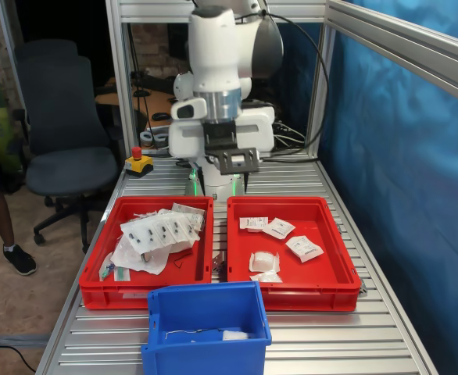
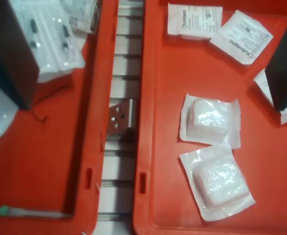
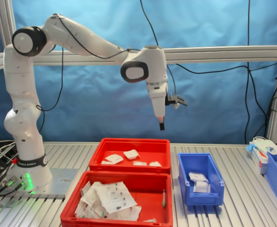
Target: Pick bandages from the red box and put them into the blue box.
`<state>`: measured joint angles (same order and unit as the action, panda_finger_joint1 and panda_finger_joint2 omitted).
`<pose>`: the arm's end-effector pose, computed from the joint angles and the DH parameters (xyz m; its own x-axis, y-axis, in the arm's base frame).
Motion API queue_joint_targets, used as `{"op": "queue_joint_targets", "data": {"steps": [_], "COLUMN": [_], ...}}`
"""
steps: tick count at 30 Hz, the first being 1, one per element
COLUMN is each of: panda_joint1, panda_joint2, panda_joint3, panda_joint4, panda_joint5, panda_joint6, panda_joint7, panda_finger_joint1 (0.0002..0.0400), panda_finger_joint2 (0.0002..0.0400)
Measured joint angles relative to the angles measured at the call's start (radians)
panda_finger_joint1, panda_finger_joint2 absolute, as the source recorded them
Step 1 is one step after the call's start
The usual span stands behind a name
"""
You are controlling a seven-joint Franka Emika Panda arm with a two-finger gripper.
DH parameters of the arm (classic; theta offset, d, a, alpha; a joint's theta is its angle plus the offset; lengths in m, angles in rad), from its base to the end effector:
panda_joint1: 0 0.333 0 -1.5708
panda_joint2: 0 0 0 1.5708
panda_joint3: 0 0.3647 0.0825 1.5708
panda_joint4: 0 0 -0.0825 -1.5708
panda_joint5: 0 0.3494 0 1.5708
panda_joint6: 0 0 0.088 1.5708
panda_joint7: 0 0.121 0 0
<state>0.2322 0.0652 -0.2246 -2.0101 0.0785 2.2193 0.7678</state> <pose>0.5560 0.0101 0.4887 0.6908 -0.7201 0.0660 -0.7082 -0.6921 -0.1392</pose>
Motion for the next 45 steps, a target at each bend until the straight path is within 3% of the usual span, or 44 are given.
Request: {"op": "queue_joint_targets", "data": {"steps": [13,25,36,45], "panda_joint1": [0.101,0.168,0.244,0.292], "panda_joint2": [0.056,0.068,0.108,0.168], "panda_joint3": [0.003,0.006,0.007,0.007], "panda_joint4": [-0.168,-0.274,-0.363,-0.381], "panda_joint5": [0.000,0.000,0.000,0.000], "panda_joint6": [0.201,0.279,0.446,0.487], "panda_joint7": [0.005,0.006,0.007,0.007], "panda_finger_joint1": [0.0400,0.0400,0.0400,0.0400], "panda_finger_joint2": [0.0400,0.0400,0.0400,0.0400]}}
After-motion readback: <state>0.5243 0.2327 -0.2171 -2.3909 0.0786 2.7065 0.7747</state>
